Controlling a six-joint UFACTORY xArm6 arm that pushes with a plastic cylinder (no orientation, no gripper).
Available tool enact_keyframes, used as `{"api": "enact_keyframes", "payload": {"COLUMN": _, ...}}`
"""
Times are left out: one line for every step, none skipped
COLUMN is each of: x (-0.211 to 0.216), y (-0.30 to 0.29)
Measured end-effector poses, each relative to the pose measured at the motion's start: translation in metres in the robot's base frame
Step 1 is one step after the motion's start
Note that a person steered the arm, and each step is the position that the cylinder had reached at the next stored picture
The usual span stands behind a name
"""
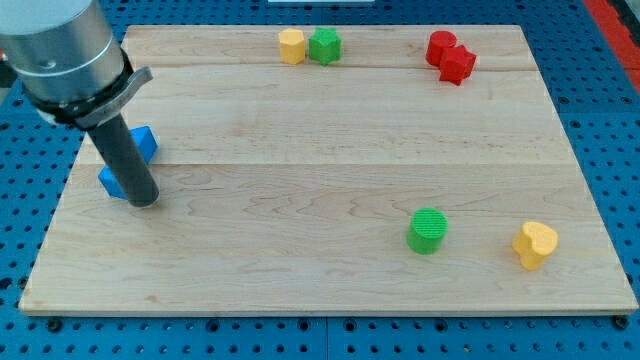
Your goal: Move the yellow hexagon towards down side
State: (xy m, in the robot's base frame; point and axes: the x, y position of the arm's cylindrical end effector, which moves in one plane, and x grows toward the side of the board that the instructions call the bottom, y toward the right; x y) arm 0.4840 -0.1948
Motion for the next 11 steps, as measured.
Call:
{"api": "enact_keyframes", "payload": {"x": -0.021, "y": -0.003}}
{"api": "enact_keyframes", "payload": {"x": -0.031, "y": 0.006}}
{"api": "enact_keyframes", "payload": {"x": -0.086, "y": 0.093}}
{"api": "enact_keyframes", "payload": {"x": -0.162, "y": 0.106}}
{"api": "enact_keyframes", "payload": {"x": -0.204, "y": 0.067}}
{"api": "enact_keyframes", "payload": {"x": -0.267, "y": 0.066}}
{"api": "enact_keyframes", "payload": {"x": -0.29, "y": 0.102}}
{"api": "enact_keyframes", "payload": {"x": -0.264, "y": 0.137}}
{"api": "enact_keyframes", "payload": {"x": -0.221, "y": 0.186}}
{"api": "enact_keyframes", "payload": {"x": -0.203, "y": 0.215}}
{"api": "enact_keyframes", "payload": {"x": -0.138, "y": 0.228}}
